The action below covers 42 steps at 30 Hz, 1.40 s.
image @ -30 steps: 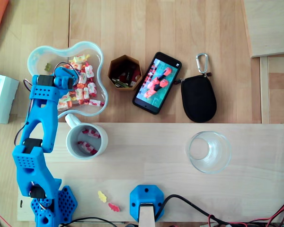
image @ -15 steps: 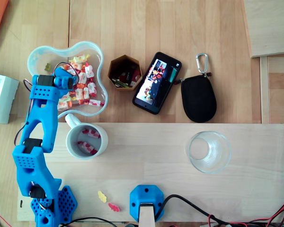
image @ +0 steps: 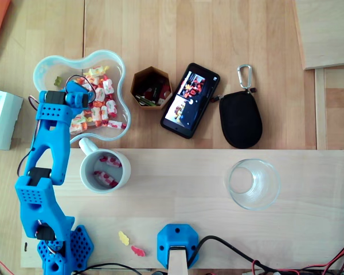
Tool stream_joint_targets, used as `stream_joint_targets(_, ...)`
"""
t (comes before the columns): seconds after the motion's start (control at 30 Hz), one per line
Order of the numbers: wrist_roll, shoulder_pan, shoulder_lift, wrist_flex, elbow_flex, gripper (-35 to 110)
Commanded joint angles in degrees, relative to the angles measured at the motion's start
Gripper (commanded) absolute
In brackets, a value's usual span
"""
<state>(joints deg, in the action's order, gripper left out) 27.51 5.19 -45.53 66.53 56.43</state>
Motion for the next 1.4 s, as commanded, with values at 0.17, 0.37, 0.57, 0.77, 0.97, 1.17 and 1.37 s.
stream_joint_targets(0.17,0.7,0.2,-12.1,1.1,-4.0,-3)
stream_joint_targets(0.37,0.7,0.4,-19.7,1.2,-4.0,-3)
stream_joint_targets(0.57,0.8,0.1,-30.1,2.3,-3.9,-3)
stream_joint_targets(0.77,1.5,0.1,-39.7,12.8,-4.0,-3)
stream_joint_targets(0.97,0.7,0.1,-52.2,22.6,-4.0,-3)
stream_joint_targets(1.17,0.4,0.0,-63.8,31.7,-3.9,-3)
stream_joint_targets(1.37,-9.7,0.2,-69.9,32.2,-1.5,-3)
